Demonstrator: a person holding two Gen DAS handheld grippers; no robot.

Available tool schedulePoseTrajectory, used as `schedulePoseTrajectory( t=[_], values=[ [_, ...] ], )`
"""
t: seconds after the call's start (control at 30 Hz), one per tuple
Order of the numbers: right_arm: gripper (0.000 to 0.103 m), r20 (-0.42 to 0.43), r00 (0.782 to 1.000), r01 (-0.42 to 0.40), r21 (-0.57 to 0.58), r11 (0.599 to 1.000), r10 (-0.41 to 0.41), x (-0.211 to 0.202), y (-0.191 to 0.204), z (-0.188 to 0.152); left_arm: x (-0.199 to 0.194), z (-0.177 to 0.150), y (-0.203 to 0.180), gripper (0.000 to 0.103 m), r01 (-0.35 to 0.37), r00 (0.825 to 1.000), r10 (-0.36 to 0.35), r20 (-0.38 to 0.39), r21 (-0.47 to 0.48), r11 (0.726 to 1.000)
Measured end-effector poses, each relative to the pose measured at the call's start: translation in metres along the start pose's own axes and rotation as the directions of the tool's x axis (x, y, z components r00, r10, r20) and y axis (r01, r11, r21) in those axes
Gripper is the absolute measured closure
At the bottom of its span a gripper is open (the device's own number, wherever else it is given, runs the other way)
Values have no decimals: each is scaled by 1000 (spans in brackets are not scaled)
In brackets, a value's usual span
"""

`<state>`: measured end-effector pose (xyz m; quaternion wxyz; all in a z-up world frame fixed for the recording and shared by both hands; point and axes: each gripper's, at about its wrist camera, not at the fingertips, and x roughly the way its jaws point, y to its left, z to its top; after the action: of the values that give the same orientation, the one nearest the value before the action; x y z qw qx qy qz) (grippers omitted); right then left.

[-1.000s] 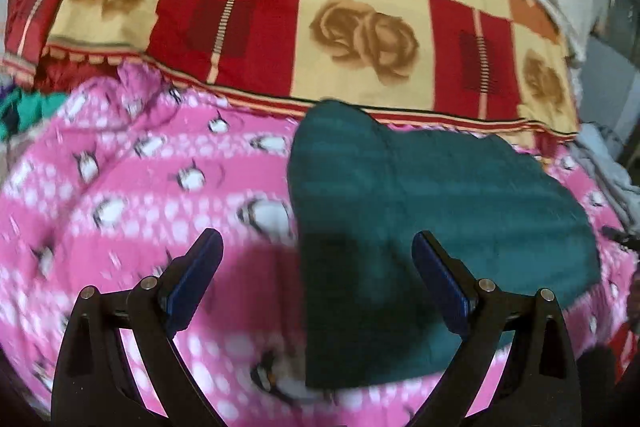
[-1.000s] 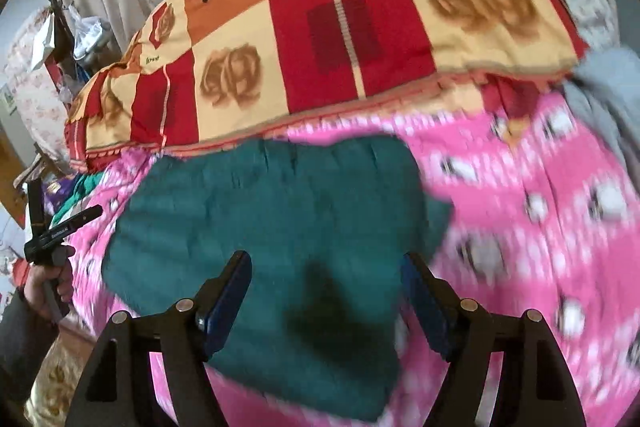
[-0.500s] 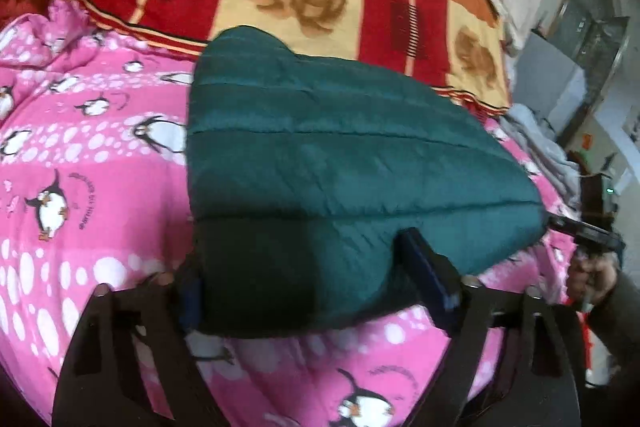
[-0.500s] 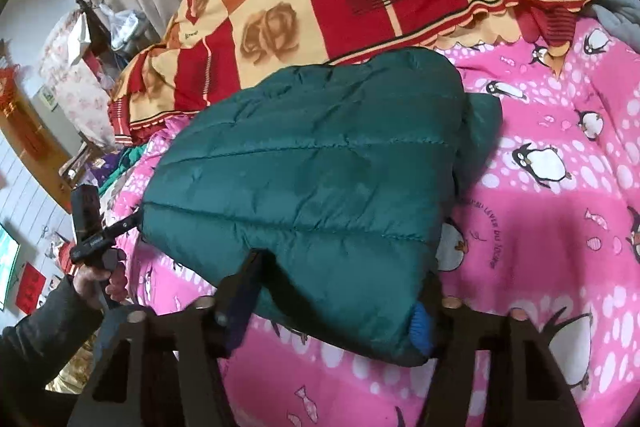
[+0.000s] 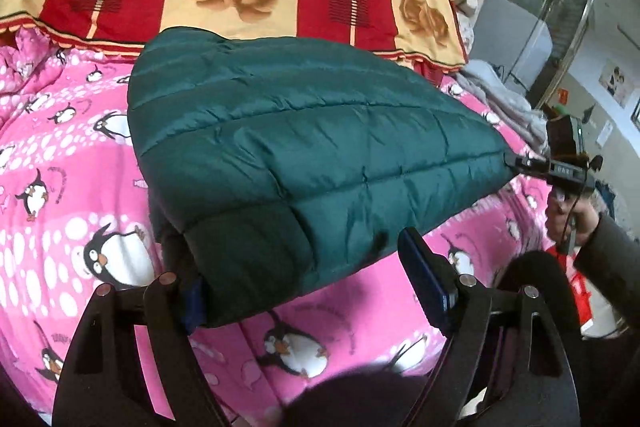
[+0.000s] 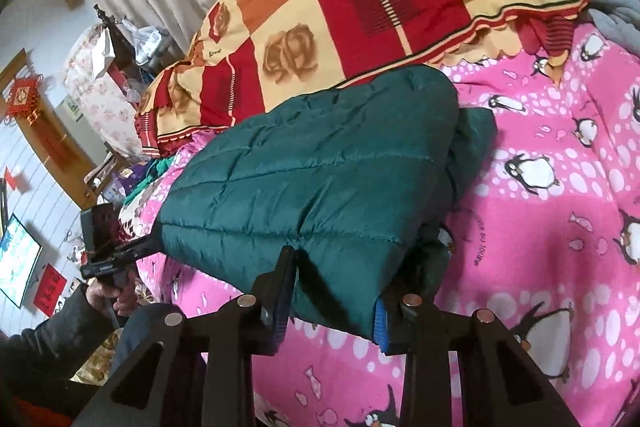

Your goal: Fold large clothes

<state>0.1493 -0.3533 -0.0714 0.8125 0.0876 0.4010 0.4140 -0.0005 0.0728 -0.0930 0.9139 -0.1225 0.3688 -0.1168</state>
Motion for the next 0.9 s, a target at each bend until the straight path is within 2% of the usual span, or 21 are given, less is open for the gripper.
schedulePoseTrajectory(
  t=[0.13,0.23,0.4,0.43,0.47,0.53,0.57,0.6,0.63,0.7,0.77,0.9],
  values=[
    [71,-5,1000,31,33,999,-31,6,-7,-2,1,2,22,20,-63,998,63,6,-66,996],
    [71,5,998,59,34,998,-59,3,-3,-1,-13,8,34,20,-88,995,94,41,-122,989],
    [70,42,983,177,77,981,-181,-21,14,4,-43,13,23,20,-144,987,153,55,-150,978],
    [66,51,974,215,77,974,-219,-27,22,4,-50,13,15,20,-160,984,170,60,-149,976],
    [57,60,964,255,75,964,-259,-34,32,2,-57,12,8,20,-168,982,179,66,-144,975],
    [44,124,957,261,41,965,-264,-51,60,-5,-67,10,-14,19,-212,973,221,67,-119,970],
    [27,140,952,274,11,962,-273,-56,72,-8,-70,8,-22,19,-233,969,240,61,-108,966],
    [9,142,944,303,-18,953,-297,-58,83,-11,-74,5,-36,15,-267,960,273,54,-96,959],
    [6,129,935,337,-44,941,-329,-60,95,-15,-75,3,-45,14,-295,953,299,48,-86,952],
    [6,70,917,398,-59,916,-393,-59,112,-24,-78,-4,-68,14,-369,927,372,48,-58,927],
    [6,34,910,416,-62,907,-414,-62,128,-34,-83,-11,-84,14,-409,909,411,62,-42,911],
    [7,70,875,483,-155,862,-478,-76,167,-54,-92,-18,-110,14,-510,856,512,64,-54,859]
  ],
)
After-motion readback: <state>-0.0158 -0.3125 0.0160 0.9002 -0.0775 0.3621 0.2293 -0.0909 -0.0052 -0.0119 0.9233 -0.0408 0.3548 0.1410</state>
